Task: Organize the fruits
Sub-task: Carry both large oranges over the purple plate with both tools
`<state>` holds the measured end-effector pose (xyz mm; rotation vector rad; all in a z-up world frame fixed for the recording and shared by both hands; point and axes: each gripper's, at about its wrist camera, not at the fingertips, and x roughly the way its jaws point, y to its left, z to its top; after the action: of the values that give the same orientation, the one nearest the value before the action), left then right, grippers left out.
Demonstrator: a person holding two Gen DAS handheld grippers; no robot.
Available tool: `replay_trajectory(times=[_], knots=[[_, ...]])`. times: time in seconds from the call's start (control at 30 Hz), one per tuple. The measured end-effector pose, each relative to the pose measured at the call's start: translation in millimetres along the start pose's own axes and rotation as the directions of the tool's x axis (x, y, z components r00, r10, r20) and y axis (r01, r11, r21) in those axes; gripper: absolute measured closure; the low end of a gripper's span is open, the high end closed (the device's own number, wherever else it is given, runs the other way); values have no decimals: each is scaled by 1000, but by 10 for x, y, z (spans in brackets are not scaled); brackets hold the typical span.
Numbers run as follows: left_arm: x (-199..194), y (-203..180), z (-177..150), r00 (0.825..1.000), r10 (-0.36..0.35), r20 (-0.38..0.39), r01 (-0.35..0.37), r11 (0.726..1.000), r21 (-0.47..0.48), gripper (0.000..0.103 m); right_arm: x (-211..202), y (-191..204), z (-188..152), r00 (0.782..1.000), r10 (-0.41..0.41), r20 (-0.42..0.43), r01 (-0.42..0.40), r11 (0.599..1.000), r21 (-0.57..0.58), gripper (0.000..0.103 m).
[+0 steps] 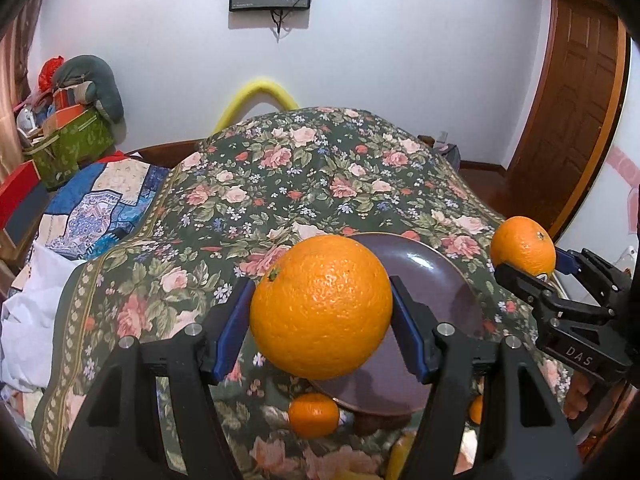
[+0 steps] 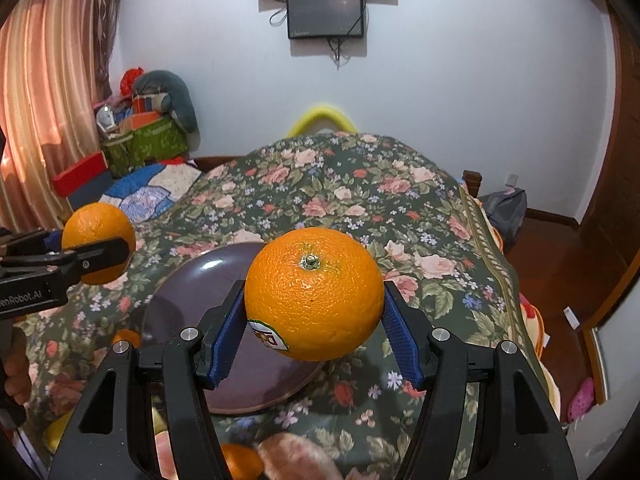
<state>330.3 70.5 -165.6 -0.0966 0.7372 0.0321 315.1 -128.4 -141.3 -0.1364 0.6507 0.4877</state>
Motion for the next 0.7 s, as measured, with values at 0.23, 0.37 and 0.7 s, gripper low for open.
replay_trajectory(times=[0.23,0.37,0.7], knots=[[346,-7,48,998,-12,-69,13,1000,8,38,242,-56,57,998,32,-53,-32,999,-1,42],[507,-19,62,994,-9,-108,13,999,36,38,381,-25,79,996,30,-78,-32,999,-30,42],[883,27,113,974,-29,-224,36,999,28,38,729,49,61,977,77,-200,-91,994,-63,42]])
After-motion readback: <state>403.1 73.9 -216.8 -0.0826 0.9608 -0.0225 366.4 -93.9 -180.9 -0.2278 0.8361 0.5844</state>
